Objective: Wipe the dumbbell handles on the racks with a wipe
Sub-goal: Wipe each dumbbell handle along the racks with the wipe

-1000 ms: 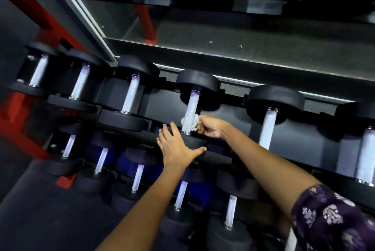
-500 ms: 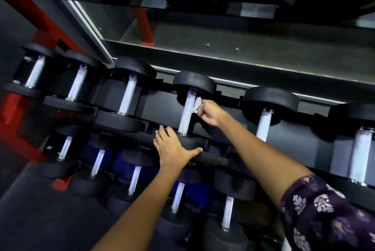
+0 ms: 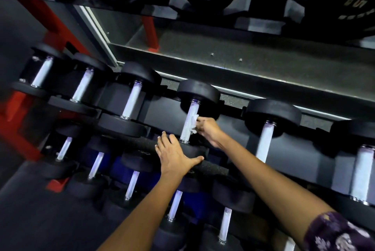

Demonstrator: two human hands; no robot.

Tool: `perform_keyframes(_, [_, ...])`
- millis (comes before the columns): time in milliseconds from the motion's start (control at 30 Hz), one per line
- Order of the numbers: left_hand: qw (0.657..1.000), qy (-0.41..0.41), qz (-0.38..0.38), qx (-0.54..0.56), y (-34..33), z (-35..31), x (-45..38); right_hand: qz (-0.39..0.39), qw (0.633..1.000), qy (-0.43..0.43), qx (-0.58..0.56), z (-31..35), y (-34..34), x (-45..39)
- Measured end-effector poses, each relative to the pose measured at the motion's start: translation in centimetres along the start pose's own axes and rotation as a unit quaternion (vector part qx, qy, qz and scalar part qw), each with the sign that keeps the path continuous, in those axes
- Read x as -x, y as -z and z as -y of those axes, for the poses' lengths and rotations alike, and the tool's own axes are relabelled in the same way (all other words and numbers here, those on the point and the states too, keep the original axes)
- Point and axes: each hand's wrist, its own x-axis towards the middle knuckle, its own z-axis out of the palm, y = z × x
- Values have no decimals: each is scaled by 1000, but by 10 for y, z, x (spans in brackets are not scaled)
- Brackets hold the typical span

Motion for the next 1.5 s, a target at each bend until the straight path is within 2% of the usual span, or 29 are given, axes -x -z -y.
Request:
perform_keyframes(167, [1000,8,6,5,0,1,0,-222,972,70,-40,0,-25,-18])
perform_keyframes(267, [1000,7,10,5,0,1,1,-254,961,113,-3,-16,-33,1])
perform_keyframes(467, [1000,7,5,4,-1,1,-3,-302,931,186,83,14,-32,-7])
perform_keyframes(533, [1000,4,4,8,-3,2,-2,-285,928,200,131,3,-35,4])
perform_keyframes(633, [1000,6,-1,15,-2,1,-1,-214,936,220,173,-7,-32,7])
perform_keyframes(767, [1000,5,-8,18,-3,1,-3,-231,943,188,145,16,-32,-14])
perform_keyframes(833, [1000,2,-13,24,-4,3,-4,-243,927,201,203,5,-36,-6])
perform_keyframes(933, [998,-9,-28,48,-7,6,-3,-177,901,238,318,-10,-30,6])
perform_keyframes(1000, [993,-8,-60,98,-8,6,-3,-136,882,252,374,4,-21,2])
perform_keyframes(1067, [987,-17,-87,135,-10,6,-4,-140,868,268,394,23,-17,-7])
perform_keyframes(1167, [980,-108,-132,104,-17,18,-9,-150,843,305,417,14,-20,-5])
perform_keyframes(1267, [948,-262,-162,79,-20,35,-20,-72,805,340,481,-11,-6,0])
perform_keyframes(1333, [924,-331,-181,68,-21,43,-26,-62,800,343,489,-2,3,-10])
perform_keyframes(1400, [913,-337,-214,80,-25,45,-29,-91,797,342,489,11,3,-18])
perform_keyframes(1500, [908,-314,-260,94,-33,42,-29,-126,737,399,530,4,-9,-13])
